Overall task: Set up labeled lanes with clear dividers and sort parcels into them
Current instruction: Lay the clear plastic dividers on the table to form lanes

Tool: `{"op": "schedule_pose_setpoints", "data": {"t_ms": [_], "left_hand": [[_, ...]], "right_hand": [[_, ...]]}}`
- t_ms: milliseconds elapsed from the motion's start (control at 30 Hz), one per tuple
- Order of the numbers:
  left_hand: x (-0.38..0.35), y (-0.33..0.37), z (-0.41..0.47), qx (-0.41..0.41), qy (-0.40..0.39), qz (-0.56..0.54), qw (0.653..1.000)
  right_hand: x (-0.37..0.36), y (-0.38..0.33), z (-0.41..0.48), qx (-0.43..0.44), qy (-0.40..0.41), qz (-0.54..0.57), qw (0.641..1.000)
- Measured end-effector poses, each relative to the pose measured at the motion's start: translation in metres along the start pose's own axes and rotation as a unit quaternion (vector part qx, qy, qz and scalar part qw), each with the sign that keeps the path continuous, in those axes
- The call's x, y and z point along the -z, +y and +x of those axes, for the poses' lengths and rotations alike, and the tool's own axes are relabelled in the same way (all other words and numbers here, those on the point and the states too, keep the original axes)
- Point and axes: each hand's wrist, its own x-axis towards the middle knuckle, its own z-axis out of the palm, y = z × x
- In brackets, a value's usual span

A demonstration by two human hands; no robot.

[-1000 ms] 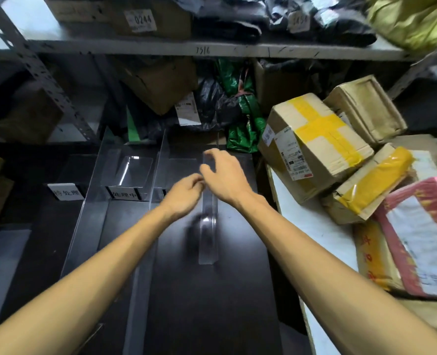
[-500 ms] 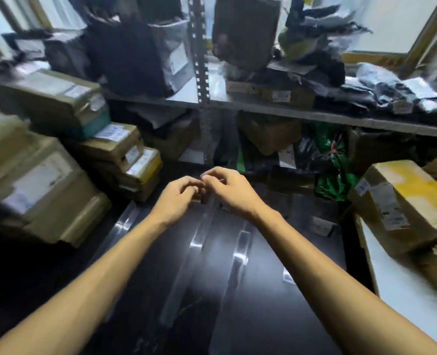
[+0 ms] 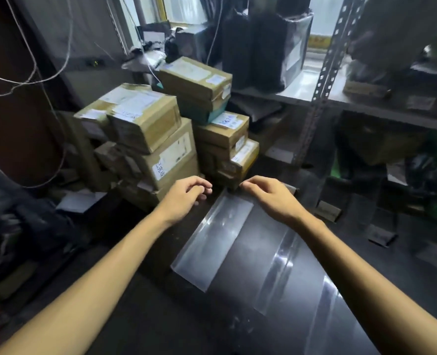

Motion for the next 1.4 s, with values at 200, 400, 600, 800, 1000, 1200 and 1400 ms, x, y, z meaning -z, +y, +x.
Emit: {"op": "schedule_pose_setpoints", "data": {"t_ms": [200, 400, 600, 800, 1000, 1200, 1400], "left_hand": [[-0.002, -0.065, 0.055, 0.071, -0.019, -0.007, 0.997], [-0.015, -0.122, 0.102, 0.102, -0.081, 0.039, 0.991], [-0.033, -0.189, 0.136, 0.109, -0.104, 0.227, 0.962], [-0.044, -0.223, 0.152, 0.151, -0.134, 0.288, 0.936], [-0.038, -0.226, 0.164, 0.155, -0.133, 0.3, 0.932], [-0.035, -0.23, 0.16, 0.165, -0.145, 0.278, 0.935], [-0.039, -0.22, 0.151, 0.142, -0.129, 0.3, 0.934]], "right_hand": [[-0.043, 0.041, 0.061, -0.071, -0.036, -0.011, 0.997], [-0.075, 0.083, 0.091, -0.157, -0.042, -0.023, 0.986], [-0.124, 0.135, 0.112, -0.315, -0.07, -0.016, 0.946], [-0.169, 0.162, 0.117, -0.424, -0.024, -0.048, 0.904], [-0.169, 0.166, 0.113, -0.444, 0.037, -0.035, 0.895], [-0.157, 0.141, 0.116, -0.399, 0.091, 0.004, 0.912], [-0.145, 0.118, 0.115, -0.357, 0.093, -0.026, 0.929]]}}
